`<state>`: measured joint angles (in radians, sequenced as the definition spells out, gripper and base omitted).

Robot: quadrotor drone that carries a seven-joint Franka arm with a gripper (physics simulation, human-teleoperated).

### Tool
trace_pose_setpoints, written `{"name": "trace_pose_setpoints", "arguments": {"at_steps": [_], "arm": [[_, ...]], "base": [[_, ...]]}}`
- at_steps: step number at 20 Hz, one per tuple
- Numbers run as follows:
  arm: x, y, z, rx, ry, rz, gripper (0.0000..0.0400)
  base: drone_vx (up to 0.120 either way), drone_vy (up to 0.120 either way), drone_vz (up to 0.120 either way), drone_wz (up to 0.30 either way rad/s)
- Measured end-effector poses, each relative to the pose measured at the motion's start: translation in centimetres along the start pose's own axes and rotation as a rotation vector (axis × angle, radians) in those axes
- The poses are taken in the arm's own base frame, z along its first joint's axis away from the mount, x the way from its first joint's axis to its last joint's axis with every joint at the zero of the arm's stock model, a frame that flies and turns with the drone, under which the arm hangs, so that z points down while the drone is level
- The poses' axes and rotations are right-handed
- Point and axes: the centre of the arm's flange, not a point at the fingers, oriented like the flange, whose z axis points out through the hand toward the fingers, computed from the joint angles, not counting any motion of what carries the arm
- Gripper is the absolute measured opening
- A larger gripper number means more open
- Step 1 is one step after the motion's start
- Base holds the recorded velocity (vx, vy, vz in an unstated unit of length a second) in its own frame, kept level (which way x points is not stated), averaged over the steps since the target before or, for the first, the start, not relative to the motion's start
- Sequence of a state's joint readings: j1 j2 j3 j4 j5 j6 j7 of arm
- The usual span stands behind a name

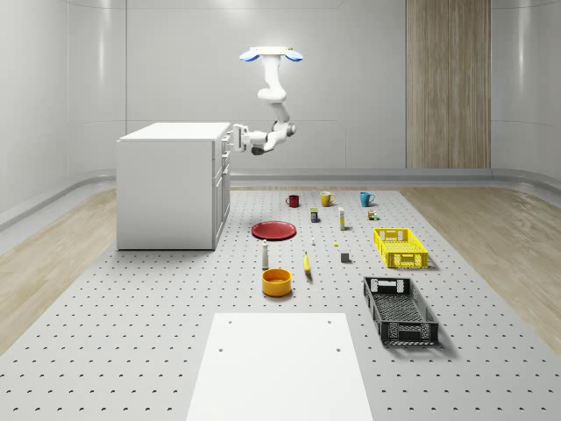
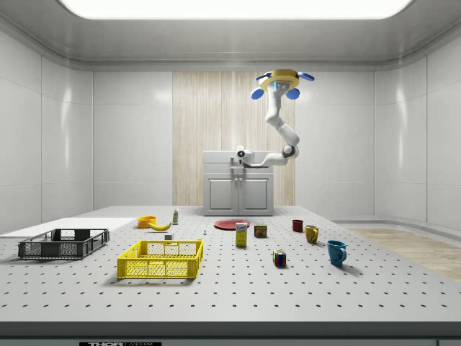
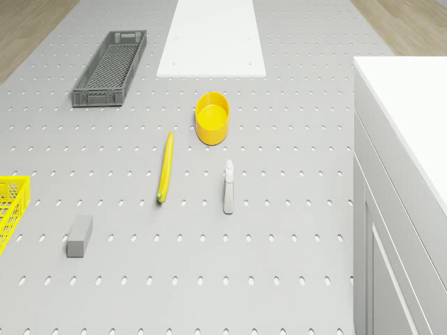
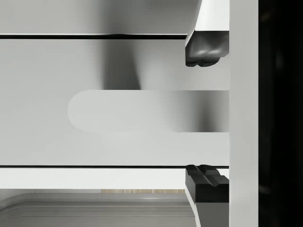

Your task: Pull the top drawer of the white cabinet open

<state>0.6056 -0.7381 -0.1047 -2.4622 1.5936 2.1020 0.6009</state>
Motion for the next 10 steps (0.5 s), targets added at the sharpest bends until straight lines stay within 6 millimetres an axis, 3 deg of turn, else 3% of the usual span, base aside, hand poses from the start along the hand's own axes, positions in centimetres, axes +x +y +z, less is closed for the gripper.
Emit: {"name": "trace_pose_setpoints", "arguments": {"at_steps": [10], "arm": [[-0.25, -0.26, 0.0, 0.0, 0.0, 0.0, 0.0305]], "base": [[0.0, 0.0, 0.0, 0.0]]}}
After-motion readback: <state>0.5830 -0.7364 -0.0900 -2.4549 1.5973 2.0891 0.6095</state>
